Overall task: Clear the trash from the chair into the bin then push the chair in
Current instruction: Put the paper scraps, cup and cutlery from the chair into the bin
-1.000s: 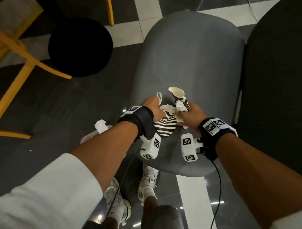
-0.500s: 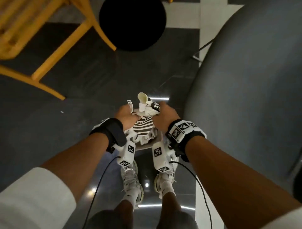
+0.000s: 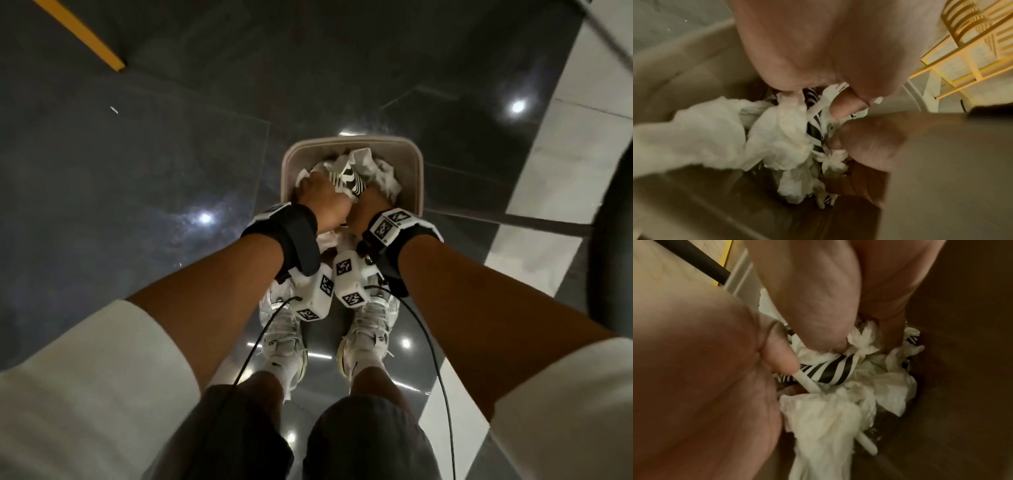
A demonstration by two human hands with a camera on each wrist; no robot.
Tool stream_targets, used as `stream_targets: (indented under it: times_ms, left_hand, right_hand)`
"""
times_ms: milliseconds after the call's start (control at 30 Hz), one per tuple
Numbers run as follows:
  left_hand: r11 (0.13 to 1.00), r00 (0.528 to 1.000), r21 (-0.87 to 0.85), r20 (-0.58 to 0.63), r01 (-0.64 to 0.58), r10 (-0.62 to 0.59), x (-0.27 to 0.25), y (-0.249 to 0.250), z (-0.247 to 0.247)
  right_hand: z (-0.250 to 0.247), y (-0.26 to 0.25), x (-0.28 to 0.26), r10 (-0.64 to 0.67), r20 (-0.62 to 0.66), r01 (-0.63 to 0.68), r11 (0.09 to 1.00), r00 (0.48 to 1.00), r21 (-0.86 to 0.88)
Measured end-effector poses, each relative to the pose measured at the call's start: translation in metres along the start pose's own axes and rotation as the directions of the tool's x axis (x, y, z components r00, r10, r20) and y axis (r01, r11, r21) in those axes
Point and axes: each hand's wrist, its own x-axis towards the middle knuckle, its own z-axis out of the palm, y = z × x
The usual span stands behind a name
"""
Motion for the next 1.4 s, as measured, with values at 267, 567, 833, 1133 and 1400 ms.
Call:
stream_targets:
  times_ms: [267,567,833,1133,1400]
  left_hand:
    - [0.961,0.993,0.250,0.013,-0.118,0.119,-0.020,0.005,-0.021]
    - [0.874,0.938,0.418,-0.122,-0.249,0.326,-0.057,-0.003,-0.043]
    - [0.811,0.930,0.459,0.238,-0.362,0.280,-0.086,-0.009,-0.039]
    - [0.749,0.921,0.573,0.370,-0.332,0.126,-0.066,-0.020,-0.012]
    - [0.785,0.913,0.475,0.293,-0.398,0.285,-0.079,-0.021,-0.028]
  right_hand:
    - [-0.023,-0.005,-0.023,0.024,0.068,-0.031,0.995,0.997,0.092]
    - [-0.041,0.002,-0.082,0.051,0.020,-0.051,0.999,0.999,-0.020]
    - [-0.034,0.021,-0.106,-0.076,0.005,0.077,0.997,0.997,-0.033]
    - [-0.014,0.016,-0.088,-0.216,0.129,0.236,0.958,0.968,-0.165]
    - [-0.032,0.018,-0.108,-0.169,0.082,0.170,0.985,0.982,0.003]
